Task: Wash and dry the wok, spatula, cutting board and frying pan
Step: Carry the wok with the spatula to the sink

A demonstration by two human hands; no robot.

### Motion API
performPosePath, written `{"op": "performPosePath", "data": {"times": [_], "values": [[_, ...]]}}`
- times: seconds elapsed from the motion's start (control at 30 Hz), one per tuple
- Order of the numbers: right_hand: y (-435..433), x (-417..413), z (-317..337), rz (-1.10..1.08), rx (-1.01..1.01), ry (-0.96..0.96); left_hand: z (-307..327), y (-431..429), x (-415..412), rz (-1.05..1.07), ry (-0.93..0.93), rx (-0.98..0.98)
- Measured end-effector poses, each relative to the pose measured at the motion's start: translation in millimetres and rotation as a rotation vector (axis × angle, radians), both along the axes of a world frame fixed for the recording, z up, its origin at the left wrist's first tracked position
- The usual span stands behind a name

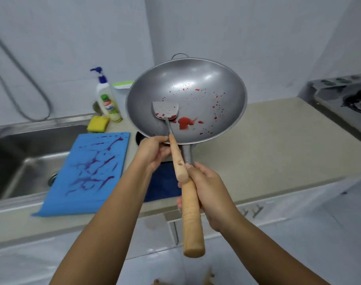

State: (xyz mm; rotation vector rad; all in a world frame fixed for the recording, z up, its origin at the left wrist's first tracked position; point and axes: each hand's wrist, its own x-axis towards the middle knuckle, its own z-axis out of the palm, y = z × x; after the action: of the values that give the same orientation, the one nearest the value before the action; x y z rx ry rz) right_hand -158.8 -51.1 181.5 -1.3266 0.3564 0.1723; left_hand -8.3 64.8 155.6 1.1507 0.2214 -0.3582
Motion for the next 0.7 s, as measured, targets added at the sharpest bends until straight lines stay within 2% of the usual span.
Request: {"op": "performPosePath", "data": {"times": [0.37, 0.7], "values": [[177, 12, -15, 0.266, -0.01, -0.028, 8, 211, -39, 0.215, 0.067, 0.014], [369, 23, -30, 0.402, -0.009, 0.003, 3, 411, -41, 0.235, 0.091, 0.083]]}}
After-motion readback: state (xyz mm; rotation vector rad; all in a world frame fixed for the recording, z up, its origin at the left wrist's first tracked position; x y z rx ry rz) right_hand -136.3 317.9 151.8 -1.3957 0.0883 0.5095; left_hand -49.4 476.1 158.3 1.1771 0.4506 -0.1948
